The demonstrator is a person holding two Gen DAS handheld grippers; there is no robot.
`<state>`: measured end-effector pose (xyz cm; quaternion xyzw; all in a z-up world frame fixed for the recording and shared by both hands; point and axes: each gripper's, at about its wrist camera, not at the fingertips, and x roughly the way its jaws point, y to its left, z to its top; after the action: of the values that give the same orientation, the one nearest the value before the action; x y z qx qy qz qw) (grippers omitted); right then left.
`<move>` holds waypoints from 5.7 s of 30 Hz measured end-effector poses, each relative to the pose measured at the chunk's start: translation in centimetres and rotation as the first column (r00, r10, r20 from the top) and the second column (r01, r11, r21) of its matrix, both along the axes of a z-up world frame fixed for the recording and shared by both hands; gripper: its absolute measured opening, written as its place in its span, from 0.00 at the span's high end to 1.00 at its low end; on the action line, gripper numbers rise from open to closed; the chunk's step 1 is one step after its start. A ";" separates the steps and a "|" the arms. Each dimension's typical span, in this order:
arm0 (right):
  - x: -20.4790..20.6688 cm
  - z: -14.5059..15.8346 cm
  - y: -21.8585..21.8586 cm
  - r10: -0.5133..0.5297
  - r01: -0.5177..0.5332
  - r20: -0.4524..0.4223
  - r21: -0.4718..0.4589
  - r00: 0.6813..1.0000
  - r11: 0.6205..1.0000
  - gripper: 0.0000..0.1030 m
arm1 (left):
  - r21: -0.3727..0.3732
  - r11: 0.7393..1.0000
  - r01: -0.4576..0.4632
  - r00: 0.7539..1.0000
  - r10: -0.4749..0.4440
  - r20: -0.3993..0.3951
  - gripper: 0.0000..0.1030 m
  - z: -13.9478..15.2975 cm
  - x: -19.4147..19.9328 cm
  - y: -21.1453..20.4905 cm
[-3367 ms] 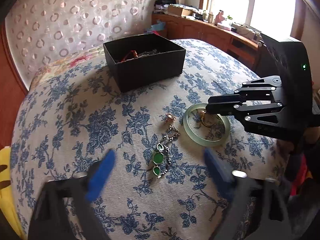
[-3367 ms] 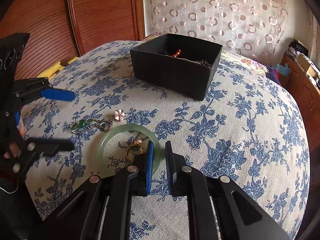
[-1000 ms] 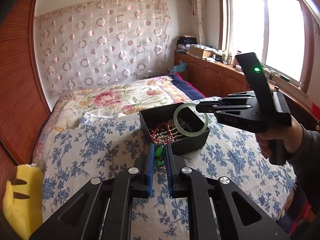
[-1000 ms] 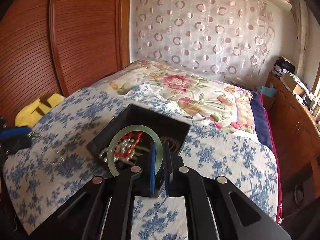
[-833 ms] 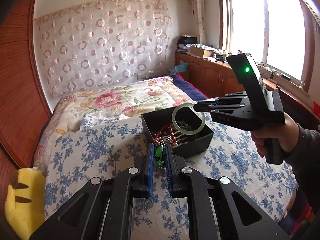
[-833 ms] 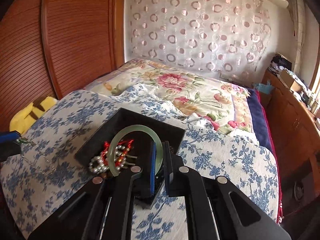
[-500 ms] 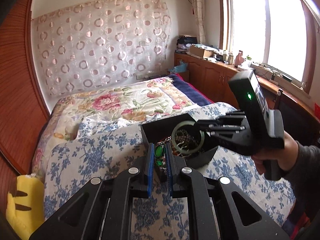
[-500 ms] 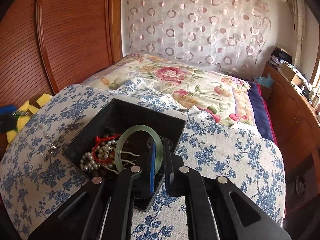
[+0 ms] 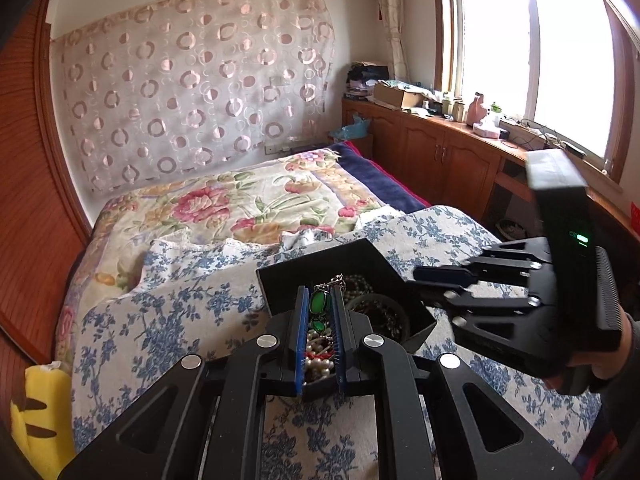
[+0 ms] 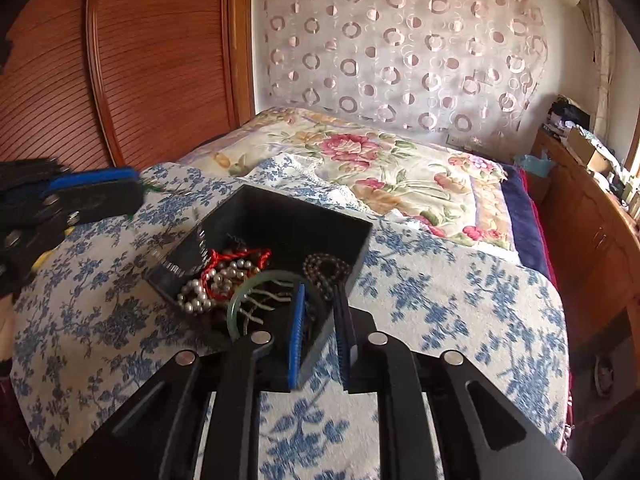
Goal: Organize jewelry
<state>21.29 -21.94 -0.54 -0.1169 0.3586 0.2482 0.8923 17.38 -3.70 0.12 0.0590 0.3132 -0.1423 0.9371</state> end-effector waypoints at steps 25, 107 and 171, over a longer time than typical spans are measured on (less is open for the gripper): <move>-7.3 -0.8 -3.1 0.028 -0.028 -0.001 0.081 1.000 0.996 0.67 | 0.011 1.000 0.003 1.000 -0.003 -0.029 0.28 -2.3 -2.9 0.0; -11.9 -5.0 -0.8 0.157 -0.163 -0.107 -0.054 0.982 0.985 0.79 | 0.029 0.991 0.129 0.978 -0.123 -0.170 0.87 -8.1 -7.0 -1.2; -10.6 4.0 -4.4 -0.184 0.152 0.135 0.217 0.974 0.964 0.02 | 0.004 0.975 -0.223 0.975 0.223 -0.005 0.07 -1.6 -8.9 2.9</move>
<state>10.68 -26.39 3.45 -0.0121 0.2696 0.1973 0.9425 8.47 -0.83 -1.48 0.0250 0.3206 -0.0360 0.9462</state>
